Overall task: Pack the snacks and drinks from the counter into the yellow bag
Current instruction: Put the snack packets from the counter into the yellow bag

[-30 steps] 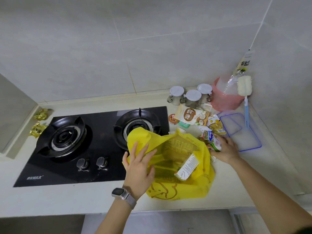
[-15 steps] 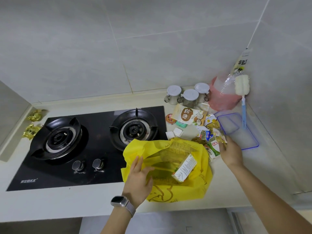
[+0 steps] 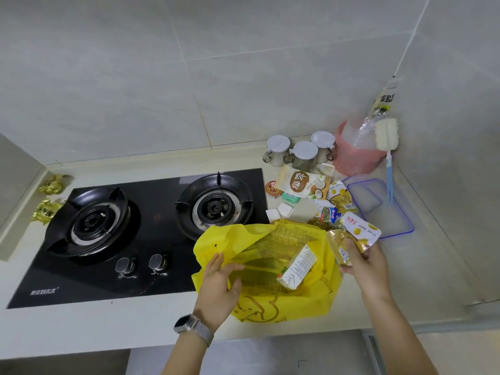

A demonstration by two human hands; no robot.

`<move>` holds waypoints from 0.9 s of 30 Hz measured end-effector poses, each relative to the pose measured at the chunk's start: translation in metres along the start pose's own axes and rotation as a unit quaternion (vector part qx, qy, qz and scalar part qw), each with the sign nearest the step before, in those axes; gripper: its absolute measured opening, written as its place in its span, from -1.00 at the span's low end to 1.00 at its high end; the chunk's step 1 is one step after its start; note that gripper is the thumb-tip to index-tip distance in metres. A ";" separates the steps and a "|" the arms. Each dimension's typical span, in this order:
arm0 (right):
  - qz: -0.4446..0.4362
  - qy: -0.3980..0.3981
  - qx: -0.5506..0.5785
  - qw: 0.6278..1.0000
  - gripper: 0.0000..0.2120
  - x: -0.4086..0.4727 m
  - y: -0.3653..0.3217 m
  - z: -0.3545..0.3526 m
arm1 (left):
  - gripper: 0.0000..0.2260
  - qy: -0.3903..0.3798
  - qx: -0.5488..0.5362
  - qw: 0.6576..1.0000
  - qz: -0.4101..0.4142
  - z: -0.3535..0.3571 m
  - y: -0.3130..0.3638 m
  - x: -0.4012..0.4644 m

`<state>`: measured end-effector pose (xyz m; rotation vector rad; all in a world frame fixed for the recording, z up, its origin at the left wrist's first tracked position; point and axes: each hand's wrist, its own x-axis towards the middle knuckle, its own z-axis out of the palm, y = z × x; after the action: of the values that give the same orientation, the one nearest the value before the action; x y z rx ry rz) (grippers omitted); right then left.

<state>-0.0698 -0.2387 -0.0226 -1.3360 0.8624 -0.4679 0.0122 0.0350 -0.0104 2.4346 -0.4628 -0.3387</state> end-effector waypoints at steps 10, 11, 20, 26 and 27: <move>0.110 -0.111 -0.042 0.987 -0.79 -0.071 0.035 0.057 | -0.76 0.014 -0.061 0.998 -0.017 -0.005 -0.006 -0.005; 0.116 -0.116 -0.051 0.985 -0.76 -0.074 0.038 0.062 | -0.77 0.015 -0.060 0.998 -0.019 -0.006 -0.006 -0.006; 0.132 -0.194 -0.157 0.959 -0.70 -0.072 0.052 0.100 | -0.76 0.013 -0.046 0.998 -0.027 -0.007 -0.015 -0.018; 0.116 -0.193 -0.194 0.955 -0.68 -0.066 0.057 0.115 | -0.77 0.039 -0.041 0.998 0.016 -0.011 -0.015 -0.027; 0.120 -0.186 -0.185 0.957 -0.65 -0.065 0.058 0.116 | -0.77 0.038 -0.040 0.998 0.021 -0.011 -0.014 -0.028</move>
<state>-0.0313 -0.1045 -0.0607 -1.5697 0.8027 0.1456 -0.0057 0.0630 -0.0071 2.3469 -0.4579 -0.2407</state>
